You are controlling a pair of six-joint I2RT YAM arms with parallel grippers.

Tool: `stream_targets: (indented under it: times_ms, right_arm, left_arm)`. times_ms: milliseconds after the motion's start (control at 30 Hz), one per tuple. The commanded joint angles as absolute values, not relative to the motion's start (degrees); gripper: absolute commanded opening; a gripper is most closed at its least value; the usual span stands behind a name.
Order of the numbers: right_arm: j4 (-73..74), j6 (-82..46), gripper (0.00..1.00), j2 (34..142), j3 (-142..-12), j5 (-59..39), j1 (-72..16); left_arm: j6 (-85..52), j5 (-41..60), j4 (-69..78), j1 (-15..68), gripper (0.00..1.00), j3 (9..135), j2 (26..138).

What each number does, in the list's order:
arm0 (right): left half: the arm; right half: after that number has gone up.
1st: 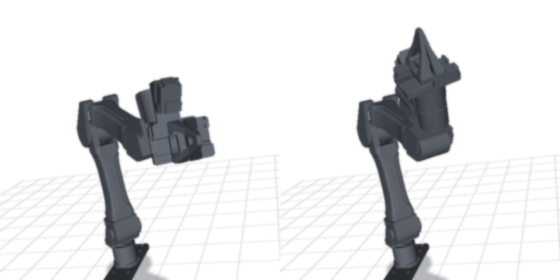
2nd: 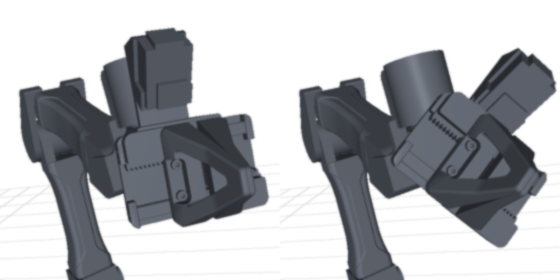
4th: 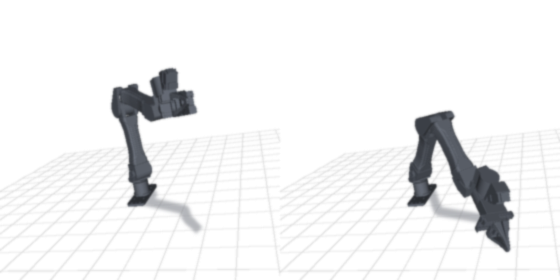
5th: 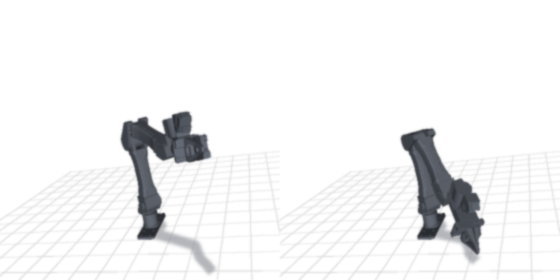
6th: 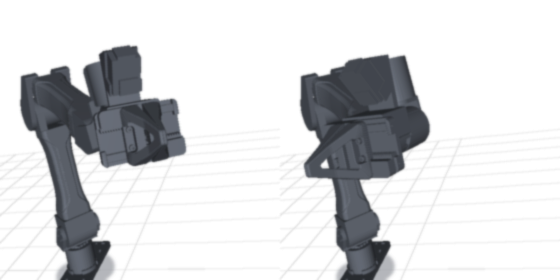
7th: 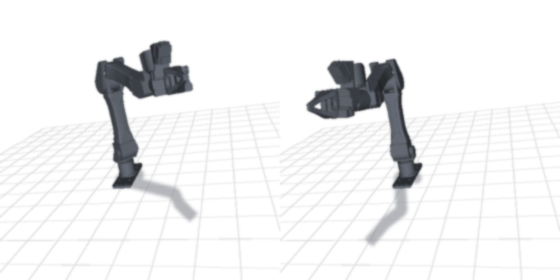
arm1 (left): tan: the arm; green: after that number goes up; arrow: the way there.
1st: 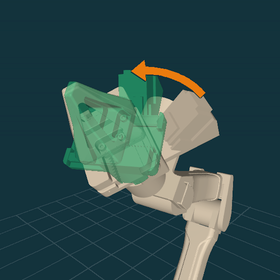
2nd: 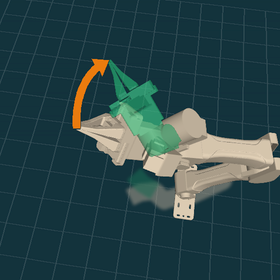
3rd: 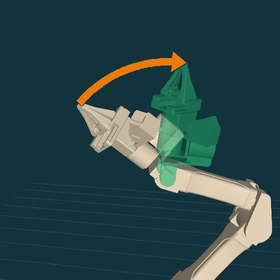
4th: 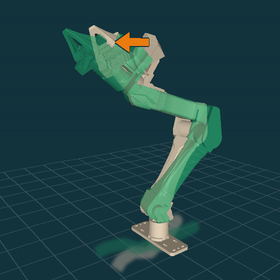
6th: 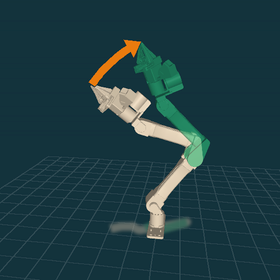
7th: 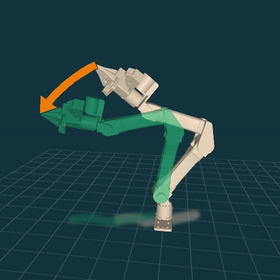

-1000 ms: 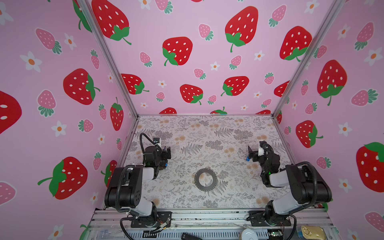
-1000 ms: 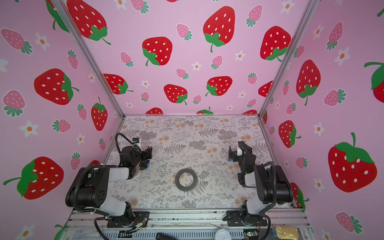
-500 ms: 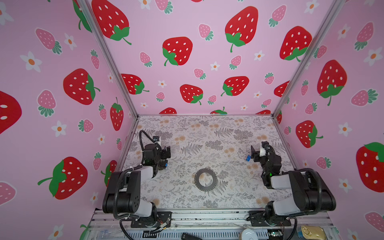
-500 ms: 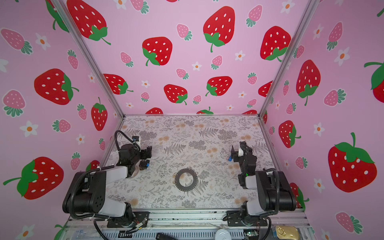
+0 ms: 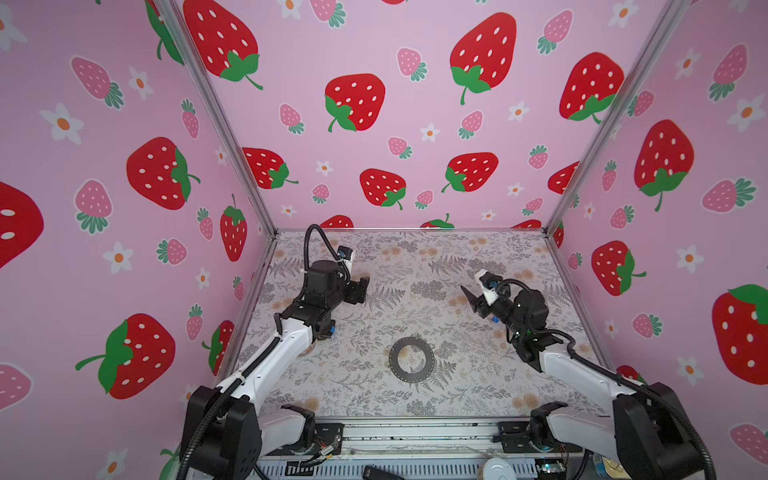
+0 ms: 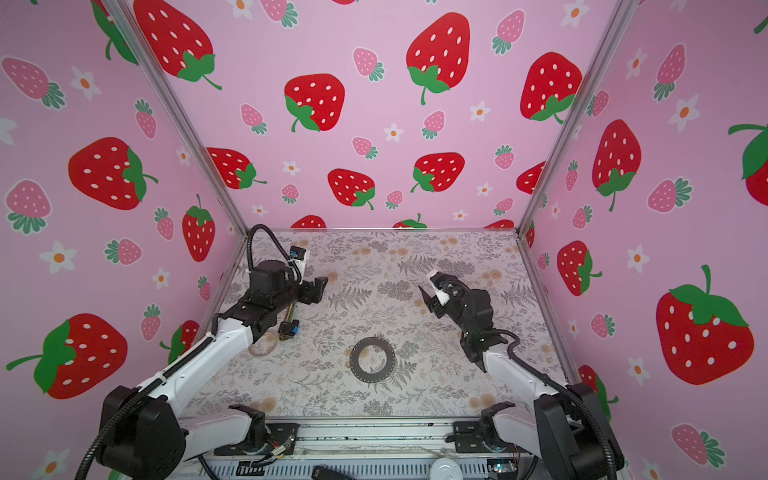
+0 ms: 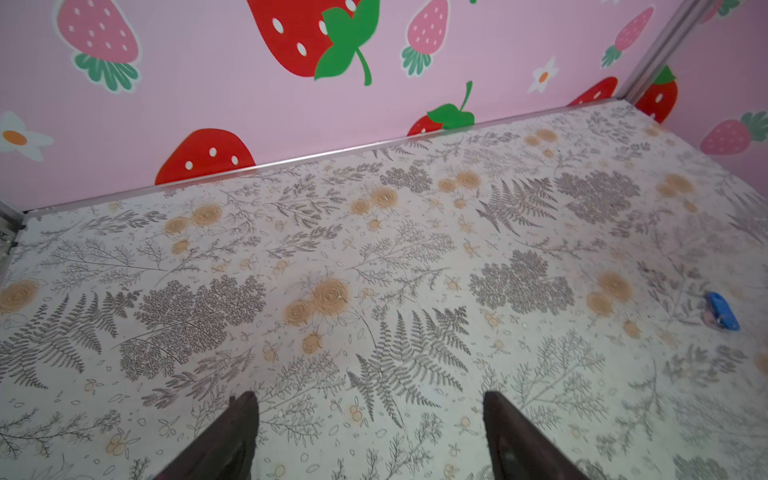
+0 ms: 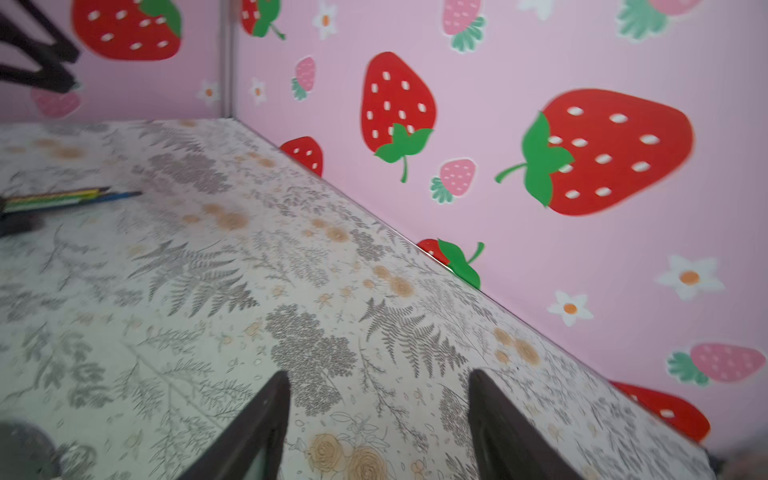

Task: Put the keys on the keyring

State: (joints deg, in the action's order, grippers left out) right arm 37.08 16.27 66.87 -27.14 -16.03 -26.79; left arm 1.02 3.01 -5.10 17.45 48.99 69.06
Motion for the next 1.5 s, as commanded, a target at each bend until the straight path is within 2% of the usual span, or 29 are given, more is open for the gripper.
stream_targets:
  times_ms: [0, 100, 233, 333, 433, 500, 700, 833, 1067, 1467]
  right_arm:
    - [27.91, 24.75, 0.58, 66.14, -28.77, -23.28, -28.80]
    - [25.24, 30.60, 0.47, 66.38, -27.04, -27.63, -29.97]
    - [14.38, 42.02, 0.38, 68.17, -27.46, -33.15, -32.83]
    - [6.82, 43.95, 0.36, 70.47, -29.45, -30.69, -35.79]
    - [6.02, 45.71, 0.35, 71.92, -28.34, -27.63, -37.65]
    - [6.10, 46.52, 0.30, 73.14, -27.99, -27.64, -38.20]
    - [2.42, 46.77, 0.27, 77.57, -29.79, -25.23, -40.92]
    - [-0.40, 44.23, 0.24, 79.70, -31.71, -23.44, -42.96]
    - [0.70, 41.25, 0.16, 82.82, -32.52, -19.51, -44.36]
    - [2.46, 39.55, 0.19, 83.85, -33.09, -16.96, -44.60]
  left_arm:
    - [3.33, 1.08, -15.49, 20.01, 0.85, 50.82, 66.04]
    - [6.10, -0.17, -16.11, 22.37, 0.85, 48.79, 63.49]
    - [12.07, -1.35, -12.51, 25.28, 0.77, 43.07, 61.00]
    - [15.64, -2.74, -12.07, 28.20, 0.76, 41.59, 59.50]
    - [17.56, -3.07, -9.91, 29.43, 0.75, 39.65, 57.85]
    - [18.18, -3.25, -8.80, 29.70, 0.75, 38.67, 57.15]
    - [21.47, -1.86, -6.61, 32.03, 0.72, 36.63, 57.27]
    - [27.02, 1.48, -4.61, 34.57, 0.66, 34.38, 57.09]
    - [33.91, 2.20, 1.68, 36.96, 0.66, 28.21, 52.56]
    - [34.46, 2.75, 1.56, 37.26, 0.65, 28.39, 53.70]
